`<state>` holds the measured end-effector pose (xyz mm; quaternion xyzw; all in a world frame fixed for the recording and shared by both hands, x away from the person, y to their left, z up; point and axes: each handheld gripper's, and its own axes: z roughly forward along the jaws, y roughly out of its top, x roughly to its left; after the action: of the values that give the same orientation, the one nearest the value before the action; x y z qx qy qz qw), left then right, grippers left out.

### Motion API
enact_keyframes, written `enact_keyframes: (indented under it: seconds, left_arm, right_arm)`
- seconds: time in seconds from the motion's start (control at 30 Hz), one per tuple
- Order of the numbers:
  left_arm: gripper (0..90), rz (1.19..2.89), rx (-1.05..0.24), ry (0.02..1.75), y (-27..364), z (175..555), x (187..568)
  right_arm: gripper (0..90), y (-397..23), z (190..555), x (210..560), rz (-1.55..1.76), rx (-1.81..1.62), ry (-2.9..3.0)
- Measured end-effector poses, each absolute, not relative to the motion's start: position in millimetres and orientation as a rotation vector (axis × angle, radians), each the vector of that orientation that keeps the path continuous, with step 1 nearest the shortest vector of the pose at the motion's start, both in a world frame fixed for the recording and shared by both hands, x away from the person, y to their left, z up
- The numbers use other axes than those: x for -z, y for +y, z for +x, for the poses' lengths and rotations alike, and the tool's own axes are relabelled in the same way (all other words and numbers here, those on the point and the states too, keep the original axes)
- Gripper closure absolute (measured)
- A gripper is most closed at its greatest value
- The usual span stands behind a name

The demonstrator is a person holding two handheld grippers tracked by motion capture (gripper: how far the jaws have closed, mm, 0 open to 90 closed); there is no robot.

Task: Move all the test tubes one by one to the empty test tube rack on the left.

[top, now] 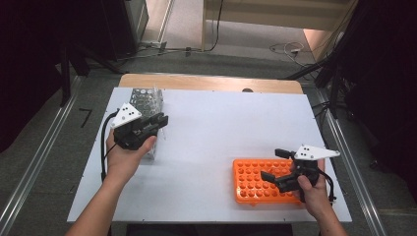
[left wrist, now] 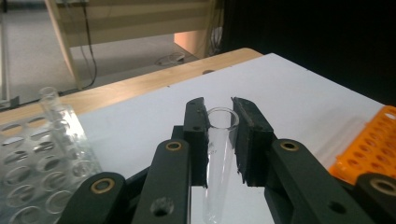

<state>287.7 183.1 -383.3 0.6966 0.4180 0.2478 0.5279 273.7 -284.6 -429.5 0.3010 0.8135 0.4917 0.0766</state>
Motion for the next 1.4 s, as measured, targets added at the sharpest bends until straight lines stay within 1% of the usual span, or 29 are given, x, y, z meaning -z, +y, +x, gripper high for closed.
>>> enact_keyframes:
  seconds: [0.4,0.83,1.03,1.27,1.4]
  left_arm:
    - [74.7,1.616,-0.666,1.105,208.5,320.9,384.1]
    - [74.6,1.576,-0.726,1.193,220.9,358.0,393.2]
    - [74.6,1.552,-0.747,1.216,223.3,368.3,396.5]
    - [74.6,1.566,-0.769,1.232,220.9,375.7,401.5]
    - [74.6,1.580,-0.759,1.245,219.5,378.6,405.2]
  right_arm:
    - [0.0,-285.0,274.8,431.4,0.913,-1.467,2.440]
    - [0.0,-287.1,275.9,432.6,0.920,-1.472,2.433]
    - [0.0,-287.8,276.5,433.1,0.921,-1.469,2.437]
    - [0.0,-289.2,276.9,433.3,0.927,-1.473,2.434]
    - [0.0,-289.4,276.9,433.3,0.929,-1.473,2.433]
